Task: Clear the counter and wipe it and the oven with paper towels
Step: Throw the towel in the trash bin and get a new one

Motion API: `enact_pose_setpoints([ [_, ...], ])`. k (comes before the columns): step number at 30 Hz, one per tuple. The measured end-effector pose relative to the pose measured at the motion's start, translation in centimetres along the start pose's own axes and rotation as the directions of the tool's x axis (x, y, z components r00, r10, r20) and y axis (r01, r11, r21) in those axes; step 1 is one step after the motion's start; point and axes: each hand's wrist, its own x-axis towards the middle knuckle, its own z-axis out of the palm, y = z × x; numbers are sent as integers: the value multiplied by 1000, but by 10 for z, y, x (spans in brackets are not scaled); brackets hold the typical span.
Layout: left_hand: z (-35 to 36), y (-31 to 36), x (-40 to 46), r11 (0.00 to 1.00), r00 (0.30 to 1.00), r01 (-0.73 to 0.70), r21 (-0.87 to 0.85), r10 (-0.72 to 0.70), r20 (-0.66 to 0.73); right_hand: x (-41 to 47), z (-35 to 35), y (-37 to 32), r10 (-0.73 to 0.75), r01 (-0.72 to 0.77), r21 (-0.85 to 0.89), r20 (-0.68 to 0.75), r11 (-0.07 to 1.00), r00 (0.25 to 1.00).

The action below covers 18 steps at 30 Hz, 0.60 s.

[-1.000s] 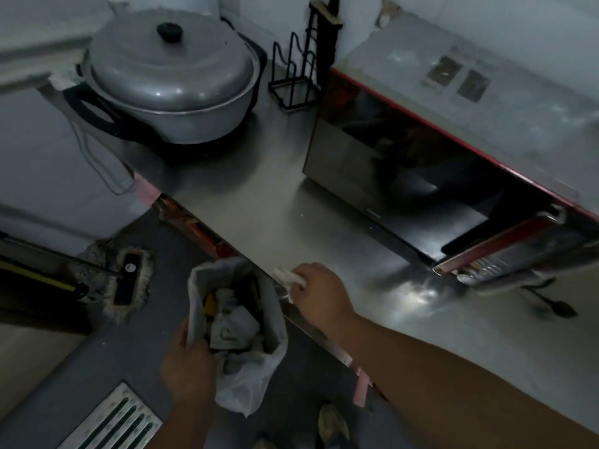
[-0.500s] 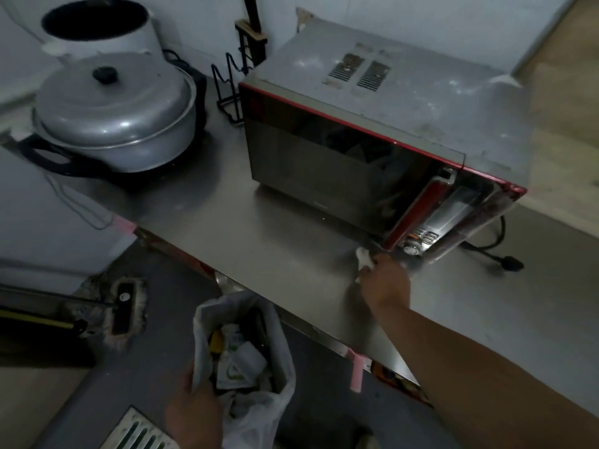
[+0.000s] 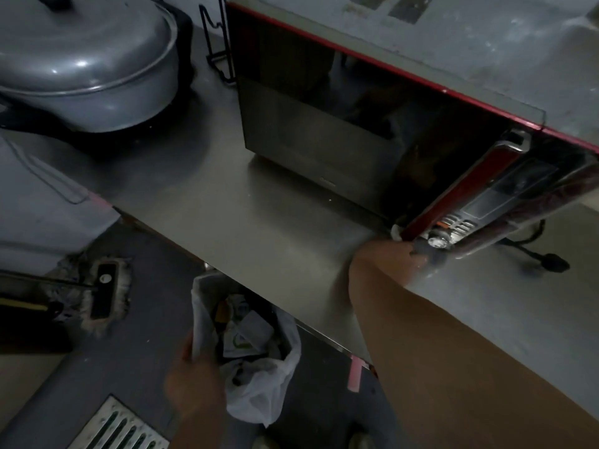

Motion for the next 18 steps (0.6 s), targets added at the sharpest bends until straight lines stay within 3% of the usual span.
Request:
enact_pose_setpoints([
  [1, 1, -3, 7, 1000, 1000, -2, -9, 1, -16, -12, 3, -9, -12, 12, 1, -50, 1000, 999],
  [5, -7, -2, 19, 990, 998, 45, -136, -51, -44, -48, 28, -44, -185, 191, -45, 110, 981, 977],
  [8, -19, -3, 32, 979, 997, 47, -201, -58, -49, -44, 43, -62, -231, 258, -104, 223, 960, 947],
  [11, -28, -4, 39, 983, 998, 5, -182, -15, -56, -51, 48, -60, -282, 320, -151, 228, 935, 932],
  [15, -34, -10, 48, 987, 999, -19, -157, 11, -49, -66, 57, -54, -578, 650, -104, 369, 752, 728],
  [18, -38, -17, 56, 985, 999, -26, -169, 18, -49, -68, 64, -70, -640, 704, -62, 366, 707, 675],
])
